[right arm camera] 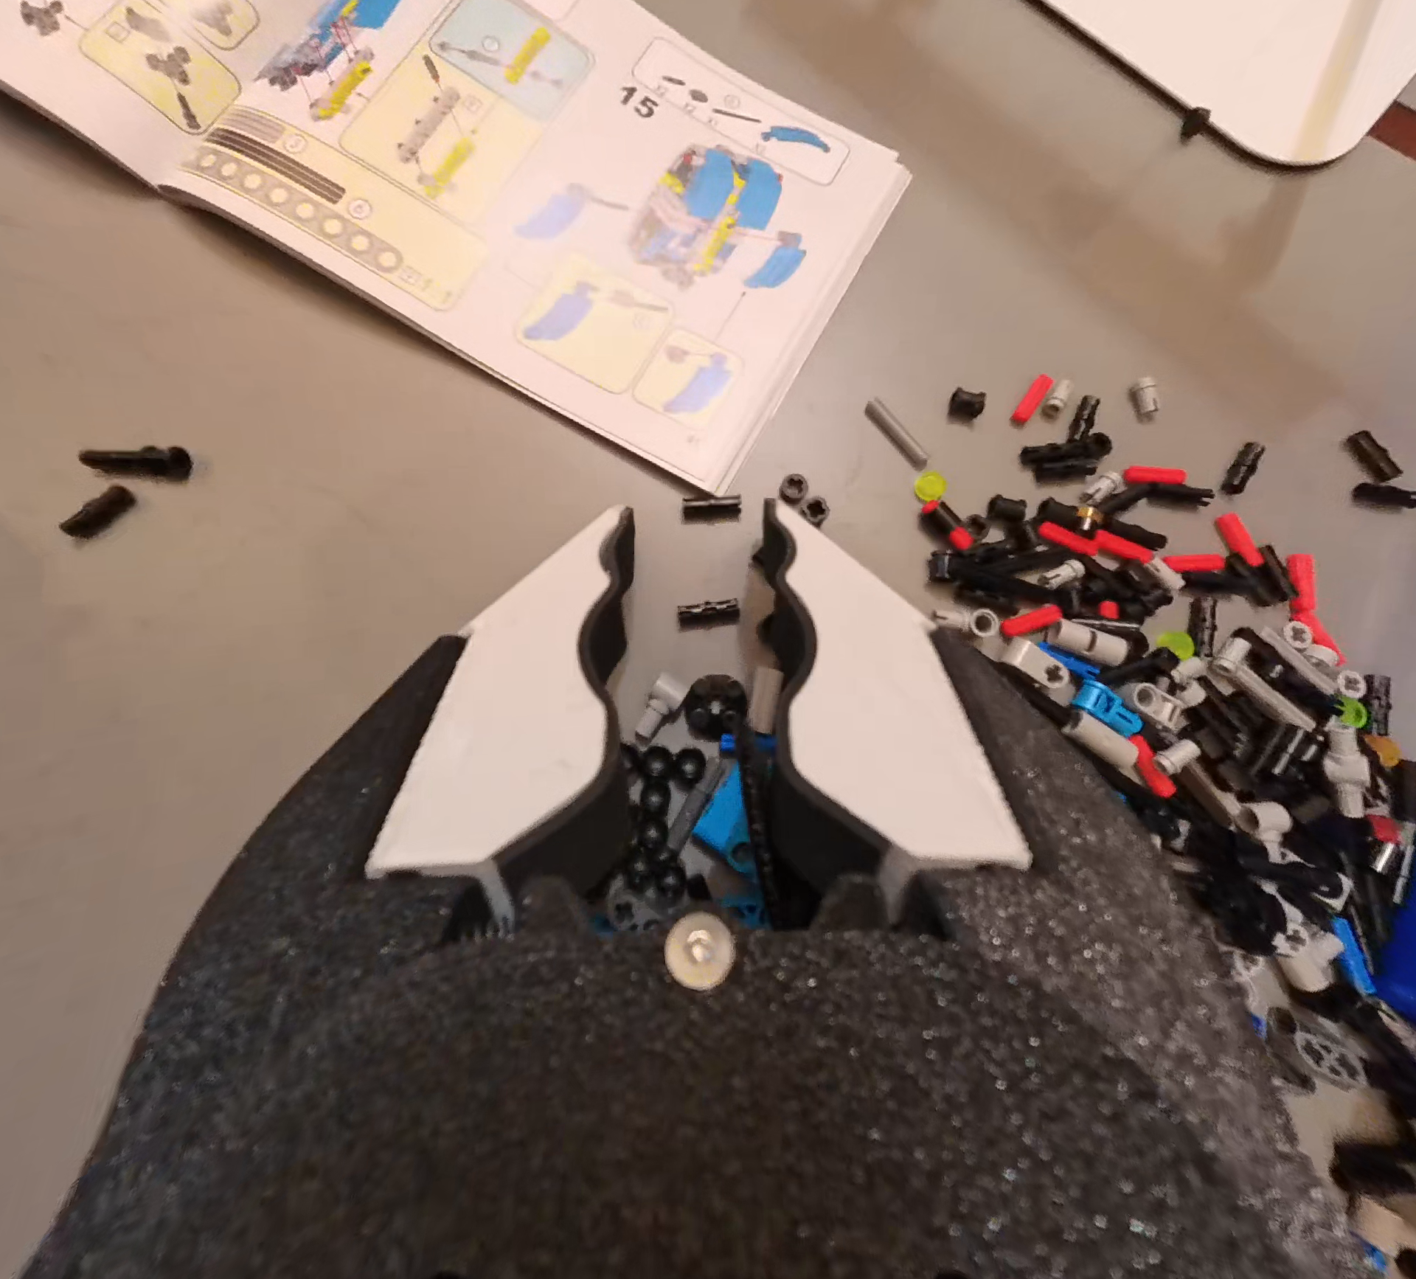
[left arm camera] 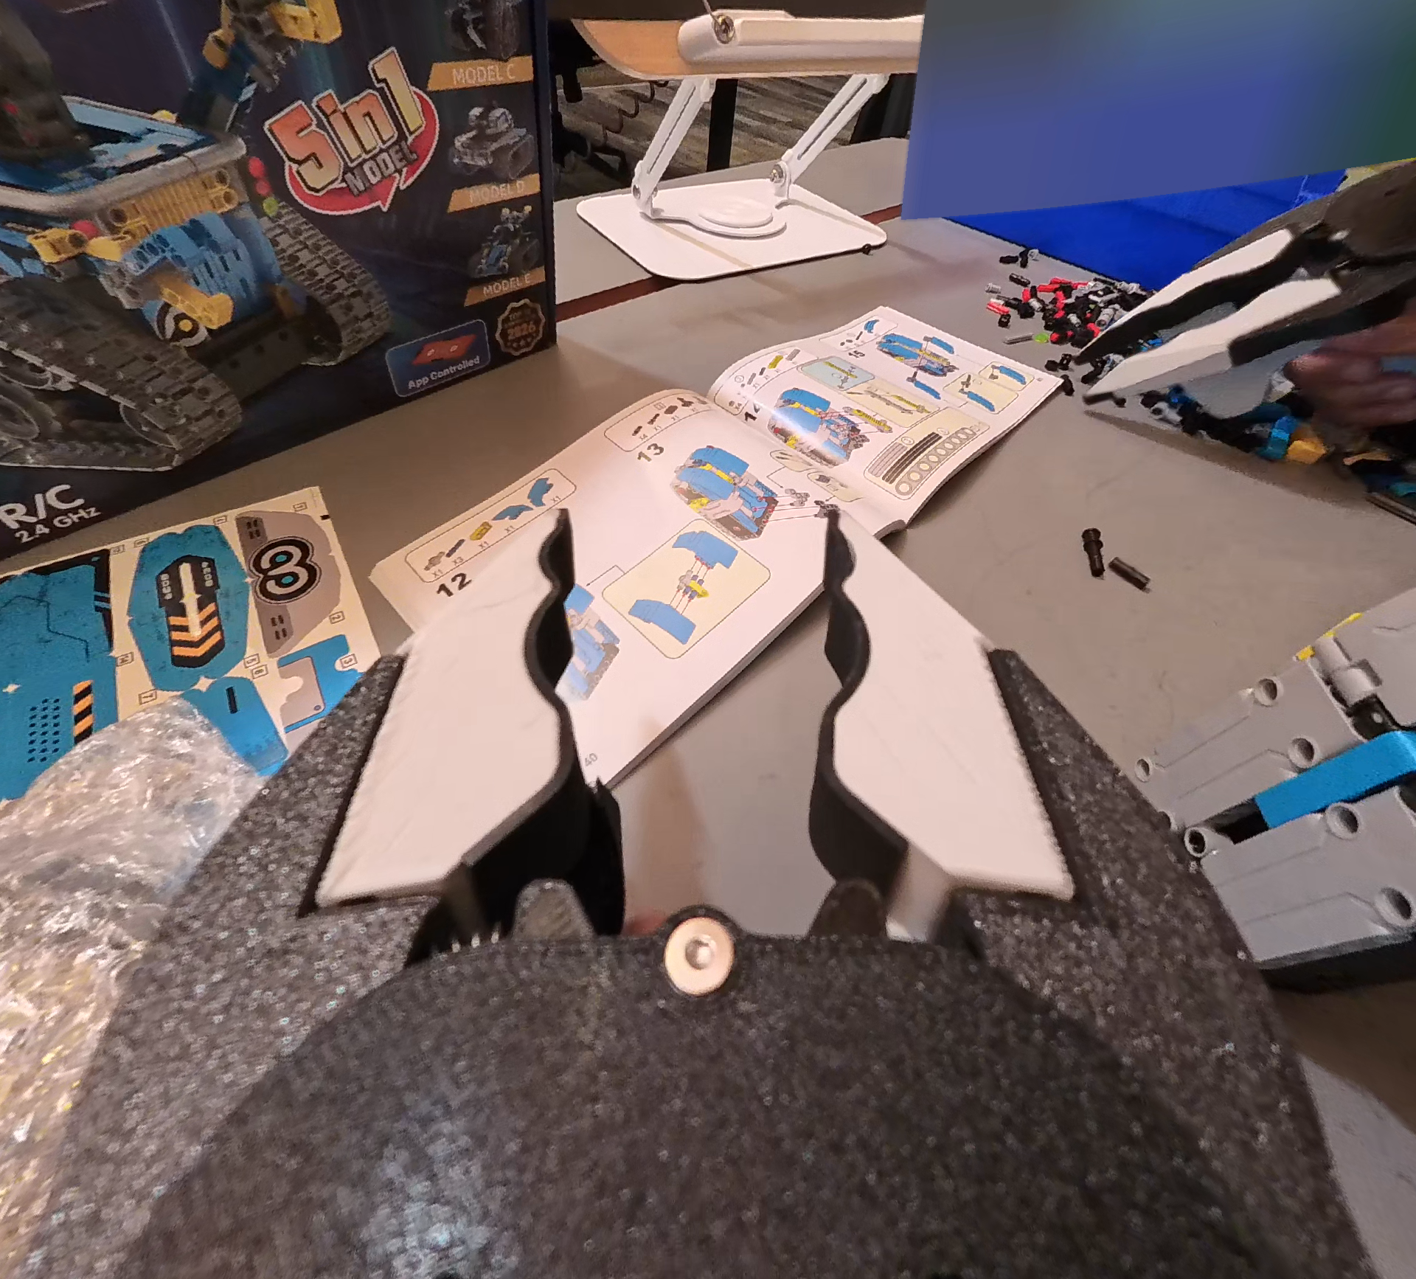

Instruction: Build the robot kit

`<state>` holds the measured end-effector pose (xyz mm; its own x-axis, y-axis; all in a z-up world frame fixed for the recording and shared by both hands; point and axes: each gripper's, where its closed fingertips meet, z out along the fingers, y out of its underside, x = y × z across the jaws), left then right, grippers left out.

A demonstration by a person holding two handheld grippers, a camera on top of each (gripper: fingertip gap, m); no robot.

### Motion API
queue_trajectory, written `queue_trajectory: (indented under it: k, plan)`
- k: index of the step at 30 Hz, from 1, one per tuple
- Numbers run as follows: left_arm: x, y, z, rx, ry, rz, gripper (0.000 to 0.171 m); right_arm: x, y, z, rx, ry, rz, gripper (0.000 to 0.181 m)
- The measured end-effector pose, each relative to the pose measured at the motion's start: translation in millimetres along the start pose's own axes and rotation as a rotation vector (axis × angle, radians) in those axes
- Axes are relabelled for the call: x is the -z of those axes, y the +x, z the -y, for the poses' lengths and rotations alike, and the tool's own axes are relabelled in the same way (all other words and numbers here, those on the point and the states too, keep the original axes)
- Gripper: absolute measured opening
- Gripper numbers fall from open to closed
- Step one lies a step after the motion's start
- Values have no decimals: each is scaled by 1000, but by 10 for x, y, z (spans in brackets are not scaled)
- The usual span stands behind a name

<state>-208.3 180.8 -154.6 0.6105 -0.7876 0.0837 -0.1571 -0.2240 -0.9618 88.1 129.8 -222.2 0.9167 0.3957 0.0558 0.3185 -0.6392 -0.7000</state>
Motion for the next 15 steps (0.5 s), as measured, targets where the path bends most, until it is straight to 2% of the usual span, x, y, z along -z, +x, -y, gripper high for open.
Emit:
queue_trajectory:
  k: [4,7,15]
  plan:
    - [10,17,11,-4,9,-10,66,-47,43,1,47,-11,-64,31]
    - [7,18,8,-4,7,-11,66,-74,29,-13,62,-28,-63,16]
    - [4,18,7,-2,6,-12,66,-65,9,-22,49,-35,-35,15]
